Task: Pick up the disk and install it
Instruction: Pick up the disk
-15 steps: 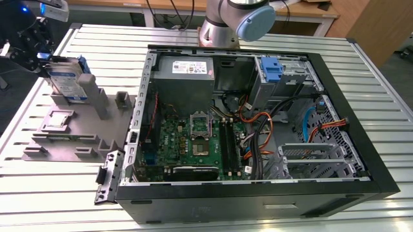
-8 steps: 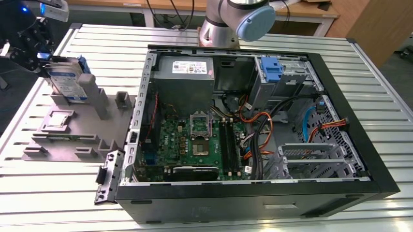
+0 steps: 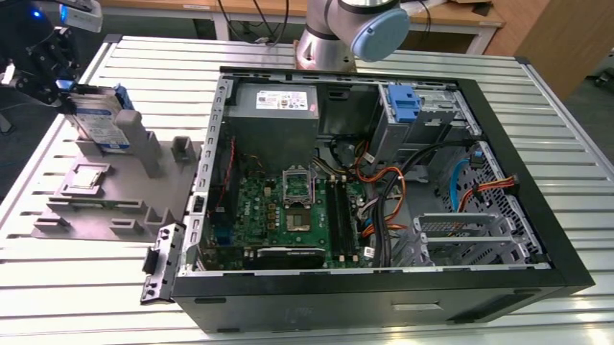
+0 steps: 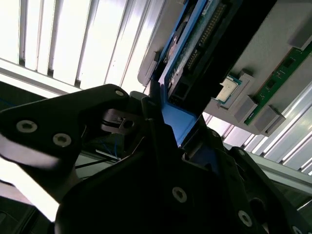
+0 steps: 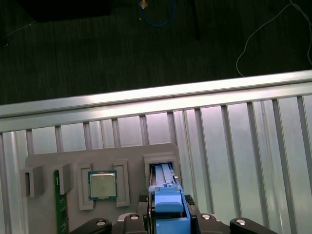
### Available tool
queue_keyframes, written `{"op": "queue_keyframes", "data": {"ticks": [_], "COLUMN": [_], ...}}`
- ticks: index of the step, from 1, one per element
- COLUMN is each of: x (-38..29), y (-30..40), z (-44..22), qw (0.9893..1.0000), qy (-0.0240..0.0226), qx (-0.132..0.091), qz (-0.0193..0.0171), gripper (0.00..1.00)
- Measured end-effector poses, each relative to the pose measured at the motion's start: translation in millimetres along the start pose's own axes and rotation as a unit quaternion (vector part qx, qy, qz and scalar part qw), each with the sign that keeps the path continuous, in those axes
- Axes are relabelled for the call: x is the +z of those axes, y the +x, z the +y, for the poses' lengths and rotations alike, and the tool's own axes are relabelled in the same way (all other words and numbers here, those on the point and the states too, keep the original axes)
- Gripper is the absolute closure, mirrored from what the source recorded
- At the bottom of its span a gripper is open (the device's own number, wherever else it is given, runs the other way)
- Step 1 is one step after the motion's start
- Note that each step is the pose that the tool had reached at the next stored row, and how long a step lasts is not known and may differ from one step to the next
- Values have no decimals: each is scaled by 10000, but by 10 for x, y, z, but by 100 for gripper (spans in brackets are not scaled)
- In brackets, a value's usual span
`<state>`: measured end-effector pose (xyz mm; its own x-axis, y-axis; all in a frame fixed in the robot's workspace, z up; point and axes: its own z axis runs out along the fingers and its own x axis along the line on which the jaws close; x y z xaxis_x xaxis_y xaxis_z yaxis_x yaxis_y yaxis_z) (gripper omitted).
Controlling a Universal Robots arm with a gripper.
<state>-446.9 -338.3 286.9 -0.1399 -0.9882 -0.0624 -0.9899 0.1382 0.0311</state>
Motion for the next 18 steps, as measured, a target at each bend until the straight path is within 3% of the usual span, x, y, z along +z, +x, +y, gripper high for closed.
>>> {"op": "queue_keyframes", "data": {"ticks": [1, 18], "x": [0, 0], "y": [0, 0], "z": [0, 0], "qw": [10000, 10000], "qy": [0, 0], "qx": [0, 0], "qz": [0, 1], "gripper": [62, 63]}}
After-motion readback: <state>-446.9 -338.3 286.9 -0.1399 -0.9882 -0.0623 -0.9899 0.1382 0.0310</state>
